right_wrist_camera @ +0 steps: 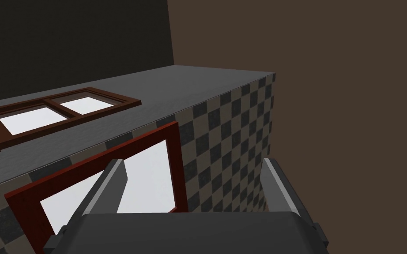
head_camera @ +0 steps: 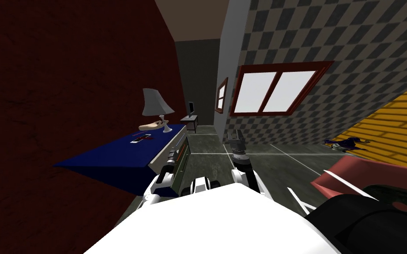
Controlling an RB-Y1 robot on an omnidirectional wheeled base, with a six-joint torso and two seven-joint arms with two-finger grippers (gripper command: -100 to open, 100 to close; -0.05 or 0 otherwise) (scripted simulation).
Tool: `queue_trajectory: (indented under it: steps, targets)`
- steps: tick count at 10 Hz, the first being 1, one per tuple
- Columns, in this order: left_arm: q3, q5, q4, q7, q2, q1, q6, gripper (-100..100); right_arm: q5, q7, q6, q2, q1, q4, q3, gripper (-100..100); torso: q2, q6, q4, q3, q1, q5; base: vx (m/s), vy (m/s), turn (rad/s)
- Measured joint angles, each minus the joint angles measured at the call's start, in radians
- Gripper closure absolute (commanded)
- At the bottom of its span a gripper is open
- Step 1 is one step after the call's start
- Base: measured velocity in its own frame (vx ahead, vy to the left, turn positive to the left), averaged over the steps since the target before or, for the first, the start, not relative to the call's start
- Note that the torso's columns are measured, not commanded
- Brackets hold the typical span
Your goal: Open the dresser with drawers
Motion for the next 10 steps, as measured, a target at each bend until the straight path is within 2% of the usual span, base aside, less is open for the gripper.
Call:
queue_trajectory:
  steps: [1, 3, 5, 7, 10]
  targets:
    - [-0.003, 0.0, 0.0, -0.001, 0.001, -0.009, 0.012, 100, 0.0, 0.0, 0.0, 0.0, 0.0, 0.0, 0.0, 0, -0.004, -0.003, -0.003, -0.003, 0.001, 0.0, 0.009, 0.002, 0.0]
    - [-0.003, 0.0, 0.034, -0.002, -0.002, -0.02, -0.001, 100, 0.0, 0.0, 0.0, 0.0, 0.0, 0.0, 0.0, 0, -0.008, -0.003, -0.006, -0.005, 0.002, 0.001, -0.046, 0.003, 0.102]
    - [-0.015, 0.026, 0.084, -0.025, -0.003, -0.098, 0.012, 100, 0.0, 0.0, 0.0, 0.0, 0.0, 0.0, 0.0, 0, 0.004, -0.003, -0.001, 0.002, 0.001, 0.0, -0.113, 0.001, 0.044]
    - [-0.017, 0.032, 0.124, -0.027, 0.002, -0.157, 0.023, 100, 0.0, 0.0, 0.0, 0.0, 0.0, 0.0, 0.0, 0, -0.006, -0.001, -0.003, -0.004, -0.002, -0.001, -0.012, -0.005, -0.013]
    - [-0.019, 0.029, 0.146, -0.031, -0.005, -0.156, 0.018, 100, 0.0, 0.0, 0.0, 0.0, 0.0, 0.0, 0.0, 0, -0.008, -0.002, -0.006, -0.006, 0.002, 0.001, 0.007, -0.004, 0.005]
